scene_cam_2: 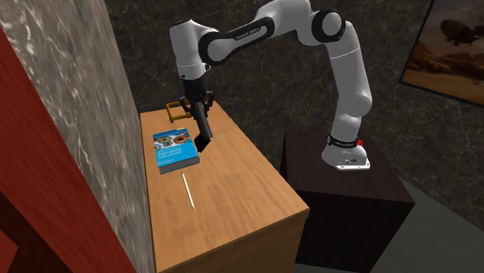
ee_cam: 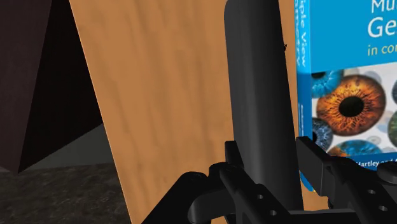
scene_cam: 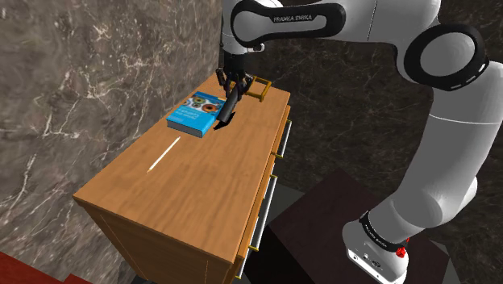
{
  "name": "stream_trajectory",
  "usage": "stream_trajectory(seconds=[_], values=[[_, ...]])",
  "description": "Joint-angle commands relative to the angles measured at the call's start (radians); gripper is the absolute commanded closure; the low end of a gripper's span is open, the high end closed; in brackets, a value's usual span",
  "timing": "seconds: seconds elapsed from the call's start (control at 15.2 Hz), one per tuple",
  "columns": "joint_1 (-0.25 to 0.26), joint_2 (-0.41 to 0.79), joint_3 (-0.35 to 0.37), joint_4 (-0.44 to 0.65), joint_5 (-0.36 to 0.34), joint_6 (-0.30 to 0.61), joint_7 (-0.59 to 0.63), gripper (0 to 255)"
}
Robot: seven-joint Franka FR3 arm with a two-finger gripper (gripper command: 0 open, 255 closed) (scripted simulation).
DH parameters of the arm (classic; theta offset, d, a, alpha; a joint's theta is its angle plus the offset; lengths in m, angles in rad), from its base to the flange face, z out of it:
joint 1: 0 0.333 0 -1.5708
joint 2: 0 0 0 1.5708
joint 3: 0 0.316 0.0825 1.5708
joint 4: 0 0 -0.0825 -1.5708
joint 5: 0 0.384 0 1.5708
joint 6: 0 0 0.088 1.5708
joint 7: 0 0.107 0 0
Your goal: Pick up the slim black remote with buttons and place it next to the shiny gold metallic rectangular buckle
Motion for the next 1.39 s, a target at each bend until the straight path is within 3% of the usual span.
stream_trajectory(seconds=[0.0, 0.2, 1.32], values=[[-0.017, 0.025, -0.014, 0.041, -0.009, -0.014, -0.039, 255], [-0.043, 0.087, -0.042, 0.14, -0.028, -0.049, -0.109, 255], [-0.05, 0.145, -0.062, -0.004, -0.063, 0.145, -0.079, 255]])
